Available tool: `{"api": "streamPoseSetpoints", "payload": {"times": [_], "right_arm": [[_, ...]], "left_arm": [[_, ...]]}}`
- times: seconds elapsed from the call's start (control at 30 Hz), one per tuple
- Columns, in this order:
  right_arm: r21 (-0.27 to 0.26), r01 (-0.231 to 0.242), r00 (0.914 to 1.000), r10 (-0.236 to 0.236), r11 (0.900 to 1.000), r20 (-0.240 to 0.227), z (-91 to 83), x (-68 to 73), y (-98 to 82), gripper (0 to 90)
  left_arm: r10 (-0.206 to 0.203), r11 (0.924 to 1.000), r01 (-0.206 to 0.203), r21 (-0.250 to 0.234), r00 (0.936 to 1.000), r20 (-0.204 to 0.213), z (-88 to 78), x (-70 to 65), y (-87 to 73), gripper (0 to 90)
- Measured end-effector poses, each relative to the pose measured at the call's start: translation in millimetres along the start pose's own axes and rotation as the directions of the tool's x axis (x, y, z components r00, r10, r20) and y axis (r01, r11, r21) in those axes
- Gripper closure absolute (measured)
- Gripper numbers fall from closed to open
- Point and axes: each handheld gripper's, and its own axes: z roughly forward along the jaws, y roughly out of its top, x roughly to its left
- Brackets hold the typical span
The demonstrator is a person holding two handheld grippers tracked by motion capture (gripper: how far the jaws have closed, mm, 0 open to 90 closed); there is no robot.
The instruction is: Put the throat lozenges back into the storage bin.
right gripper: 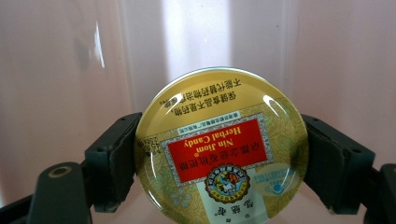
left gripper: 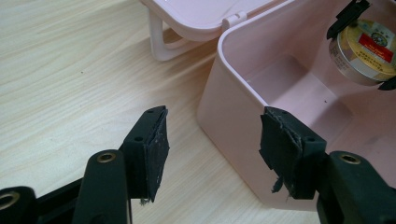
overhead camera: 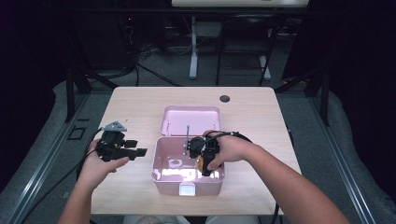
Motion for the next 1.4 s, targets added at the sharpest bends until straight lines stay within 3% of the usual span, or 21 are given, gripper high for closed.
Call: {"api": "streamPoseSetpoints", "payload": {"times": [0.37,0.67,1.4], "right_arm": [[-0.002,-0.002,1.0000,0.002,1.000,0.000,13.1,-0.9,-4.4,19.9],[0.009,0.024,0.9997,-0.024,1.000,0.004,19.9,-1.7,-6.2,19.9],[0.022,0.046,0.9985,-0.045,0.999,-0.031,40.7,-0.6,-7.7,19.9]], "left_arm": [[0.000,1.0000,0.000,0.001,1.0000,0.000,1.3,-0.1,-0.2,41.1],[0.002,1.0000,-0.002,0.008,1.0000,0.000,2.1,0.3,-0.2,41.1],[0.004,0.9999,-0.004,0.011,1.0000,0.003,3.4,0.0,-0.3,41.1]]}}
